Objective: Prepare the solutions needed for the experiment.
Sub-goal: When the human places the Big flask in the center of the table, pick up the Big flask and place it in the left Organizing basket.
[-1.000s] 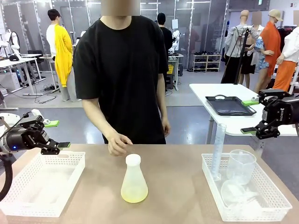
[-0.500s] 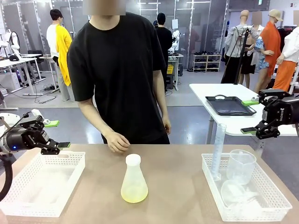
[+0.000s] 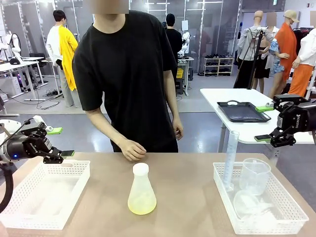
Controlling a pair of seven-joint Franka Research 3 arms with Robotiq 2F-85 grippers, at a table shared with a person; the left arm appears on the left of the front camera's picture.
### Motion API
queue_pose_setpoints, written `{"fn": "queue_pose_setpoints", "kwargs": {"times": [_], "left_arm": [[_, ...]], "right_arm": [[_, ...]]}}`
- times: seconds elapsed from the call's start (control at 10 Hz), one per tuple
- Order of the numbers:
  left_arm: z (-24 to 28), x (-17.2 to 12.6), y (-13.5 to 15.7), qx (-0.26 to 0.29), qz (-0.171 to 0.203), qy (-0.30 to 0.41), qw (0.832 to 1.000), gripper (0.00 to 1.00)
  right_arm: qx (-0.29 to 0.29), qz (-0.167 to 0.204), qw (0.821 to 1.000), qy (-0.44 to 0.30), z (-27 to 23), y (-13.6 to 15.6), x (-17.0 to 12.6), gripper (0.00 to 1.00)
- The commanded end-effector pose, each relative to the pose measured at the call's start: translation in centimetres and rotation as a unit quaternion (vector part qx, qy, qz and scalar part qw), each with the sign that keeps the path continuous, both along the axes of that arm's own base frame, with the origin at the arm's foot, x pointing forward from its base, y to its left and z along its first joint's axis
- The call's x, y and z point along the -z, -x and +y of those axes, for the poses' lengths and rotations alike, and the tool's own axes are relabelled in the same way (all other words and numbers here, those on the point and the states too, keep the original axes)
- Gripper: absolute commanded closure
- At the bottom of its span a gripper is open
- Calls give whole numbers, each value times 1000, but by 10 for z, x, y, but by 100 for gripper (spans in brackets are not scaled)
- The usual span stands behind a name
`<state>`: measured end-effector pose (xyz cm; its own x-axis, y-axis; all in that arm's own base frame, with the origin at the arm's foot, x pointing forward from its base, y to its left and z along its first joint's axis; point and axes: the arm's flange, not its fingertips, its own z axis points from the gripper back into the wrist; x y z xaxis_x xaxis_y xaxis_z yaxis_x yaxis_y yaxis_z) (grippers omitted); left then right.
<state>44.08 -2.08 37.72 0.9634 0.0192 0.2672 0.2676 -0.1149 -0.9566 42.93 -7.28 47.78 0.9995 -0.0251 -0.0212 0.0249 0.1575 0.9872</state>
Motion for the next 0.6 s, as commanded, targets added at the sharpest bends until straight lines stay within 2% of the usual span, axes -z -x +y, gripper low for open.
{"fn": "queue_pose_setpoints", "kwargs": {"times": [0.0,0.3,0.4,0.5], "left_arm": [[0,-8,-3,-11,-24,0,1000,0],[-1,-38,-12,-28,-87,-32,995,0],[-1,-53,-11,-30,-118,-55,991,0],[-5,-64,-13,-8,-174,-78,982,0]], "right_arm": [[-3,-7,1000,2,-1,-1,-1,0],[-3,-7,1000,2,-1,-1,-1,0],[-3,-7,1000,2,-1,-1,-1,0],[-3,-7,1000,2,-1,-1,-1,0]]}}
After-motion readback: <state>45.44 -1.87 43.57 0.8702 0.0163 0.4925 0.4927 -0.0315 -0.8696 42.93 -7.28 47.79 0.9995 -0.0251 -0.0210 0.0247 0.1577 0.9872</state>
